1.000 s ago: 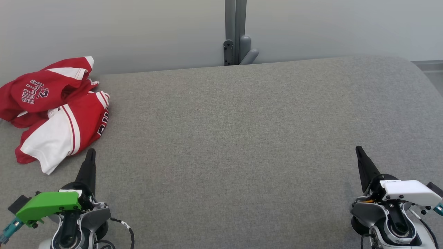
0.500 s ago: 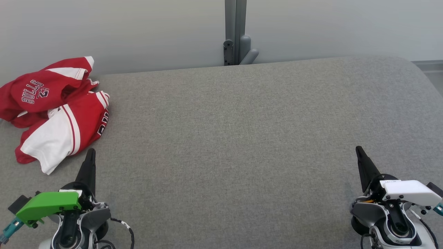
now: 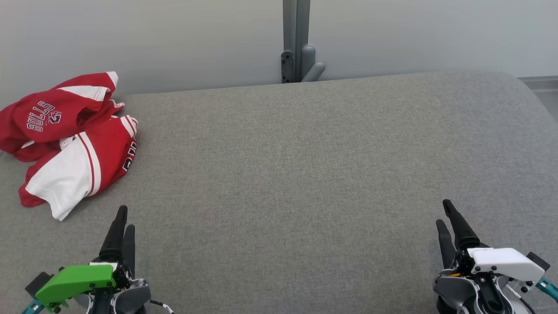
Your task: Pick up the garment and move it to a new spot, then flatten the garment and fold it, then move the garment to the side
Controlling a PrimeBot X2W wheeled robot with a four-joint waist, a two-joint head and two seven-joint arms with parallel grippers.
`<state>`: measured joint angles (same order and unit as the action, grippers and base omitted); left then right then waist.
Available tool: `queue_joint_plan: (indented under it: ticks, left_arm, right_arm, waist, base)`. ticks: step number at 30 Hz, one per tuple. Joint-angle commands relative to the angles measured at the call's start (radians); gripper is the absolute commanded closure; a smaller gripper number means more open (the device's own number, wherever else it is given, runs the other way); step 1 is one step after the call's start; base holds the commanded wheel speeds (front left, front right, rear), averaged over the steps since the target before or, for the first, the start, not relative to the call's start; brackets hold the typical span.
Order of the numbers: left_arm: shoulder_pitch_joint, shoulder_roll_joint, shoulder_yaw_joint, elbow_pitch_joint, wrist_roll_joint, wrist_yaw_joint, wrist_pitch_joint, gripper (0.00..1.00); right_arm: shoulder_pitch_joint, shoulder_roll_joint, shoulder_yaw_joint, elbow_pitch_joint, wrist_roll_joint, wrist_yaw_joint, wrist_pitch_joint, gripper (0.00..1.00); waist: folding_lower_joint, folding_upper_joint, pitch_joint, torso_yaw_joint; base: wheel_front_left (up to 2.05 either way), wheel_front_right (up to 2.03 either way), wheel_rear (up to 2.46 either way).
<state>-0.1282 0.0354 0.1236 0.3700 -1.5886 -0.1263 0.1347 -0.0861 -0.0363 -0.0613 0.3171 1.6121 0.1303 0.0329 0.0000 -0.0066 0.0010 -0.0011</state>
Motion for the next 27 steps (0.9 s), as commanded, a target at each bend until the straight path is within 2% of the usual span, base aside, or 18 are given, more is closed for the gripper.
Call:
queue_joint_plan:
  ticks: [1,12,27]
  left_arm:
    - [-0.008,0.006,-0.007,-0.025,0.013,-0.001,-0.01,0.0]
    - [0.021,0.007,-0.02,-0.078,0.11,0.005,-0.069,0.0]
    - [0.053,0.01,-0.067,-0.206,0.4,0.08,-0.139,0.0]
  right_arm:
    - [-0.009,-0.006,0.007,-0.024,-0.011,0.0,-0.009,0.0]
    - [0.006,-0.007,0.026,-0.059,-0.083,0.0,-0.053,0.0]
    - [0.022,-0.009,0.028,-0.165,-0.364,0.0,-0.105,0.0]
  waist:
    - [0.0,0.0004,0.0,0.0]
    - [0.0,0.001,-0.002,-0.001]
    - [0.0,0.0018,-0.001,-0.002]
  base:
    - [0.0,0.0,0.0]
    - [0.0,0.0,0.0]
    - [0.0,0.0,0.0]
